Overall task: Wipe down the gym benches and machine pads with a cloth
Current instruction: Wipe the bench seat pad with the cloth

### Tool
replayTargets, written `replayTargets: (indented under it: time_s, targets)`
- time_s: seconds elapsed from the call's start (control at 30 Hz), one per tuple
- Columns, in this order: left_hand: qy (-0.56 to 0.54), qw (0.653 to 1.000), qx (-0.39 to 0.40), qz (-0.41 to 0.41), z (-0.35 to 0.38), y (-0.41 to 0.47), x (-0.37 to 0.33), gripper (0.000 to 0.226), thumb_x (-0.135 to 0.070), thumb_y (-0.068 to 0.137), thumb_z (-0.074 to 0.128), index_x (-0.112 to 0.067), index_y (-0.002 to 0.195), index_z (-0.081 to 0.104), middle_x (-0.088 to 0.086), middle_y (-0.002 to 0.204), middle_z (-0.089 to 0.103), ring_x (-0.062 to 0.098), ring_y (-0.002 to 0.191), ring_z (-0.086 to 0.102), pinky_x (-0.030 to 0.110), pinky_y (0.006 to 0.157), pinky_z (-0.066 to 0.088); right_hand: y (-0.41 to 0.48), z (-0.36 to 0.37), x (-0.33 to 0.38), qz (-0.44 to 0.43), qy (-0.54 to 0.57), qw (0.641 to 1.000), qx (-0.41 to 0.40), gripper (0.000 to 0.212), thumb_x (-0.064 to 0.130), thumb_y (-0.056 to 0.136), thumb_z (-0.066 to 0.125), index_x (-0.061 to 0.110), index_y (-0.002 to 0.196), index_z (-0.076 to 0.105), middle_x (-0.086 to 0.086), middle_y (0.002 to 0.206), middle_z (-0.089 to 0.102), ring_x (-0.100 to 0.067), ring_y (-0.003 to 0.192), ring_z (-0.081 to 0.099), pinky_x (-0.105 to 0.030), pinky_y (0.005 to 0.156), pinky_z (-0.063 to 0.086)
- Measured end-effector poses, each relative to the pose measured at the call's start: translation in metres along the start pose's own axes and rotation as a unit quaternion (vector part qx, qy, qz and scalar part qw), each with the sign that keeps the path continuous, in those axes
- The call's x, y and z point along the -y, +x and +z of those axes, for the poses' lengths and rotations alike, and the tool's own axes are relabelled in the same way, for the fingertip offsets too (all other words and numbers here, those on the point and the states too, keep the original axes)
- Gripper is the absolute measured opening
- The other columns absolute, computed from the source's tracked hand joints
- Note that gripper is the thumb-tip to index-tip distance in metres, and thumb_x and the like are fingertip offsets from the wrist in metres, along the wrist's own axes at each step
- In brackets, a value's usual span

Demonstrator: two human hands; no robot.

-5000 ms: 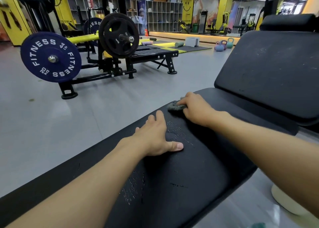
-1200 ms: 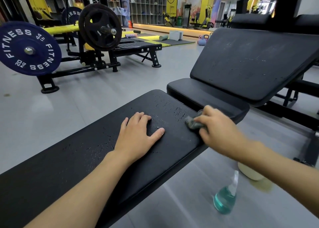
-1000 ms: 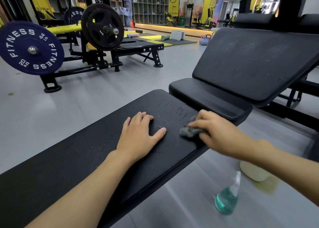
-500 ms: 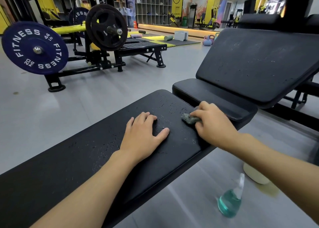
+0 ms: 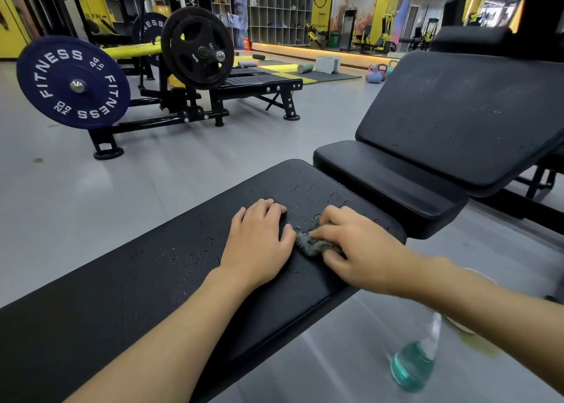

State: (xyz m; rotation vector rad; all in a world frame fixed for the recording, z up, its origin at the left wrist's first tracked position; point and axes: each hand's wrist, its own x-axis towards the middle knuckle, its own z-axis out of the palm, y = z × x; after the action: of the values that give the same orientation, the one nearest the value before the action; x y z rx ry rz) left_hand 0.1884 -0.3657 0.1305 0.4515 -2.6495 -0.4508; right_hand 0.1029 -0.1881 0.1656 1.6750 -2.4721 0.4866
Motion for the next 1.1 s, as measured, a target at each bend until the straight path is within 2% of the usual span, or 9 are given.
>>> replayTargets:
  time_s: [0.1, 0.23, 0.4, 0.6, 0.67, 0.77, 0.83, 1.0, 1.1]
  targets:
    - [0.000, 1.000, 0.001, 0.005, -0.002, -0.002, 0.000, 0.039, -0.028, 0.102, 0.038, -0.020, 0.138, 0.050, -0.005, 0.147, 0.044, 0.011, 0.143, 0.030, 0.038, 0.123, 0.013, 0.012, -0.009, -0.027, 0.015, 0.007, 1.000, -0.005, 0.036, 0.015, 0.083, 0.051, 0.020, 0.112, 0.072, 0.000, 0.105, 0.056, -0.026, 0.098, 0.054, -0.038, 0.090, 0.046]
    - [0.000, 1.000, -0.001, 0.007, -0.002, -0.002, 0.000, 0.038, -0.020, 0.101, 0.037, -0.020, 0.135, 0.052, -0.006, 0.144, 0.046, 0.012, 0.139, 0.034, 0.038, 0.122, 0.014, 0.035, -0.006, -0.046, 0.154, -0.033, 0.985, -0.072, 0.033, 0.010, 0.088, 0.052, 0.021, 0.114, 0.071, -0.001, 0.112, 0.054, -0.029, 0.105, 0.053, -0.036, 0.086, 0.047]
    - [0.009, 1.000, -0.004, 0.014, -0.001, -0.001, 0.002, 0.038, -0.018, 0.099, 0.038, -0.020, 0.134, 0.052, -0.005, 0.142, 0.047, 0.013, 0.138, 0.035, 0.039, 0.122, 0.016, 0.013, -0.003, -0.008, 0.011, 0.010, 1.000, 0.021, 0.034, 0.017, 0.084, 0.054, 0.024, 0.112, 0.070, 0.006, 0.103, 0.052, -0.019, 0.100, 0.054, -0.037, 0.087, 0.047]
    - [0.004, 1.000, -0.018, -0.008, -0.001, -0.001, 0.002, 0.036, -0.019, 0.098, 0.040, -0.016, 0.131, 0.054, 0.001, 0.145, 0.044, 0.019, 0.138, 0.035, 0.039, 0.120, 0.019, 0.049, -0.010, -0.057, 0.167, -0.036, 0.982, -0.078, 0.031, 0.010, 0.089, 0.053, 0.017, 0.113, 0.071, -0.005, 0.110, 0.055, -0.031, 0.104, 0.055, -0.037, 0.085, 0.047]
    - [0.032, 0.998, -0.018, -0.050, 0.003, 0.001, 0.002, 0.040, -0.028, 0.097, 0.039, -0.016, 0.133, 0.052, 0.008, 0.151, 0.037, 0.026, 0.144, 0.028, 0.045, 0.119, 0.018, 0.045, -0.002, -0.036, 0.117, -0.048, 0.990, -0.063, 0.031, 0.012, 0.086, 0.053, 0.019, 0.110, 0.072, -0.004, 0.106, 0.054, -0.029, 0.101, 0.055, -0.036, 0.084, 0.047]
    - [0.070, 0.995, -0.002, -0.070, 0.007, 0.003, 0.003, 0.052, -0.038, 0.090, 0.025, -0.019, 0.132, 0.050, 0.006, 0.146, 0.044, 0.029, 0.142, 0.029, 0.050, 0.117, 0.020, 0.028, 0.001, -0.009, 0.006, 0.010, 1.000, 0.009, 0.034, 0.010, 0.085, 0.055, 0.023, 0.112, 0.071, 0.005, 0.101, 0.051, -0.019, 0.096, 0.053, -0.032, 0.085, 0.044]
    - [0.071, 0.995, -0.005, -0.067, 0.007, 0.003, 0.004, 0.058, -0.039, 0.087, 0.021, -0.019, 0.132, 0.051, 0.004, 0.144, 0.047, 0.028, 0.141, 0.031, 0.049, 0.117, 0.021, 0.037, -0.006, -0.023, 0.012, 0.014, 1.000, 0.018, 0.035, 0.008, 0.085, 0.056, 0.023, 0.112, 0.072, 0.004, 0.103, 0.054, -0.019, 0.097, 0.056, -0.032, 0.087, 0.045]
    - [0.070, 0.995, -0.011, -0.065, 0.007, 0.002, 0.004, 0.059, -0.038, 0.086, 0.022, -0.018, 0.134, 0.052, 0.001, 0.144, 0.048, 0.027, 0.142, 0.030, 0.047, 0.117, 0.021, 0.069, -0.001, -0.053, 0.172, -0.052, 0.981, -0.080, 0.030, 0.014, 0.089, 0.050, 0.016, 0.110, 0.072, -0.006, 0.107, 0.054, -0.032, 0.101, 0.054, -0.040, 0.085, 0.047]
    - [0.074, 0.995, -0.016, -0.065, 0.008, 0.004, 0.004, 0.057, -0.038, 0.086, 0.024, -0.019, 0.130, 0.054, 0.000, 0.139, 0.050, 0.026, 0.139, 0.033, 0.047, 0.116, 0.023, 0.056, 0.012, -0.015, 0.051, -0.047, 0.997, -0.041, 0.029, 0.020, 0.088, 0.048, 0.017, 0.104, 0.071, -0.001, 0.100, 0.050, -0.027, 0.095, 0.051, -0.042, 0.082, 0.048]
